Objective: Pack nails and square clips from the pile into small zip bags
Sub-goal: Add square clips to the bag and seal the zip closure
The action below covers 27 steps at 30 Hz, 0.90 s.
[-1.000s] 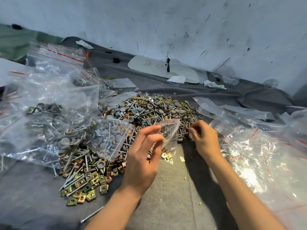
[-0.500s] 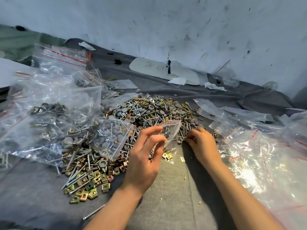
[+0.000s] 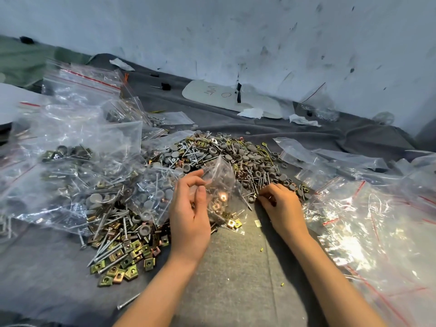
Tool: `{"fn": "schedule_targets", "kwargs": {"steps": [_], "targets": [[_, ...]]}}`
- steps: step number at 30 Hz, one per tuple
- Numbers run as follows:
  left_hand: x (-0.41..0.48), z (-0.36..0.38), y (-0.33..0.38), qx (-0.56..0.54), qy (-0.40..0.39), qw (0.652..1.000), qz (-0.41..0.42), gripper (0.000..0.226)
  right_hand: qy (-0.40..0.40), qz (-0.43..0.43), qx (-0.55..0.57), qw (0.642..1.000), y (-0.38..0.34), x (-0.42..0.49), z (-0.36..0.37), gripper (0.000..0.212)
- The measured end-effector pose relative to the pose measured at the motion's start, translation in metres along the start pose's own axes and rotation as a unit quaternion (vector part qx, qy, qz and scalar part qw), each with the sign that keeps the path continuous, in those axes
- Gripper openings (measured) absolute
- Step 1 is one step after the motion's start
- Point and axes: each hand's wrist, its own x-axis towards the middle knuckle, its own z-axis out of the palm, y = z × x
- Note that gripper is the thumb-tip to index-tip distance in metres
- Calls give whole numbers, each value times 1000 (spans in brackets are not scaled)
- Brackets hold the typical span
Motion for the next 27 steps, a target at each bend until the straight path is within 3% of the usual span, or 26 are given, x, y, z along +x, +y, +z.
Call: {"fn": "schedule_targets", "kwargs": {"steps": [9,13,15,18,21,24,27], "targets": [[4,-1,4,-94,66,986,-119,17,63,-3,88,994,2,-14,-4,20],[5,0,6,-88,67,987,-116,18,80,70,200,974,-9,-14,-11,30],[4,-1,4,-76,62,989,-110,19,73,120,291,946,-19,-13,-18,29],[2,-1,4,-4,23,999,-34,21,54,166,495,851,-44,-11,-36,29],[-2,1,4,122,-40,984,125,13,-12,118,637,762,-75,-9,-61,25],[-4,2,2,148,-80,964,207,11,-78,59,669,737,-99,-5,-82,17],[-3,2,1,145,-91,953,251,13,-133,62,639,755,-110,-4,-86,18]]}}
